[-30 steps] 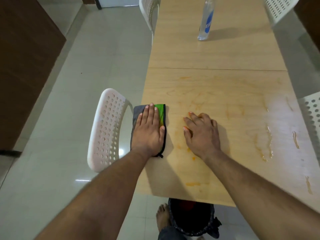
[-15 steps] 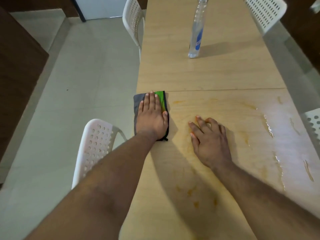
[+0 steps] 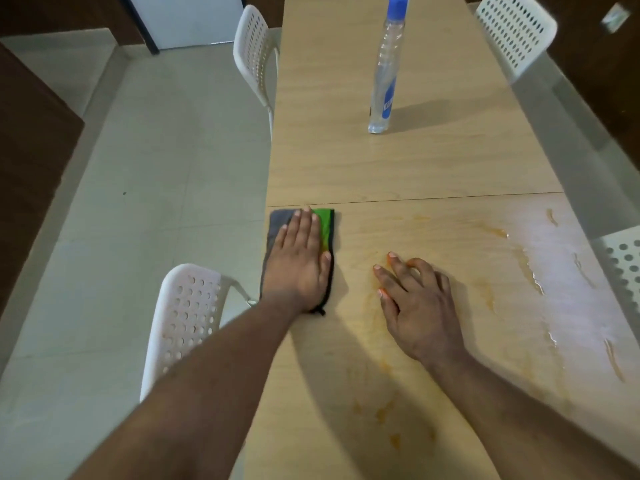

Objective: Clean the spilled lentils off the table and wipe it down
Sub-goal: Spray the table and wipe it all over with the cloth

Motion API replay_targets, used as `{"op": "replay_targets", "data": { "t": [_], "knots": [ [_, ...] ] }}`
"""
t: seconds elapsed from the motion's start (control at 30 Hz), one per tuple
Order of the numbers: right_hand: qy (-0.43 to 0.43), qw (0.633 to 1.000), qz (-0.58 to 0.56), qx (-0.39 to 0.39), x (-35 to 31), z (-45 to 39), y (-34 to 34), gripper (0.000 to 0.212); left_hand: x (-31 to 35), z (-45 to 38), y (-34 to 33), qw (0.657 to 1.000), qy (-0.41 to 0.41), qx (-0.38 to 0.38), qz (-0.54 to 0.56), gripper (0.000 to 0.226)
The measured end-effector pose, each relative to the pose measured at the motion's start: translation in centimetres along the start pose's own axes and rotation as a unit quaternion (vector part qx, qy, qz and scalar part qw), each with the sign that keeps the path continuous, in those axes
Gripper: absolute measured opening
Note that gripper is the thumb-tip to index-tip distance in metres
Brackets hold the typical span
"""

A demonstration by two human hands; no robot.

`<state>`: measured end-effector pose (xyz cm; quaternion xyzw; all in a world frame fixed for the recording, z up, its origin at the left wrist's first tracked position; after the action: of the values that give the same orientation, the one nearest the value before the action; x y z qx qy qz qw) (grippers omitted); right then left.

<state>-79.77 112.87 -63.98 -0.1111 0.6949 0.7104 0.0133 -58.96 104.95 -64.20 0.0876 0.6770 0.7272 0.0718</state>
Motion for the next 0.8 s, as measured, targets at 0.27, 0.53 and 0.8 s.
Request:
{"op": "replay_targets", "data": {
  "t": [0.27, 0.53, 0.8],
  "knots": [
    [-0.018, 0.999, -0.014, 0.04, 0.7, 0.1, 0.3, 0.052, 4.5, -3.3, 0.0, 0.999, -0.03, 0.007, -0.012, 0.075],
    [-0.038, 0.998, -0.021, 0.04, 0.2, 0.1, 0.8, 0.053, 2.9, 7.5, 0.3, 0.981, -0.195, -0.003, 0.002, 0.071],
    [-0.024, 0.998, -0.022, 0.057, 0.6, 0.0, 0.5, 0.052, 2.4, -0.9, -0.1, 1.0, 0.016, -0.003, -0.022, 0.076]
  ]
}}
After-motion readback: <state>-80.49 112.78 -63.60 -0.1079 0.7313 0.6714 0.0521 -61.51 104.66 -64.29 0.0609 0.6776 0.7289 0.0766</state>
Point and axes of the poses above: each hand's wrist, its own z-axis away from the middle knuckle, its own y-axis out of the back of the hand, x = y × z, the point moved 7 cm from there along -z, towards the middle knuckle, and after that the axes turned 5 degrees about -z, right-handed, at the moved point
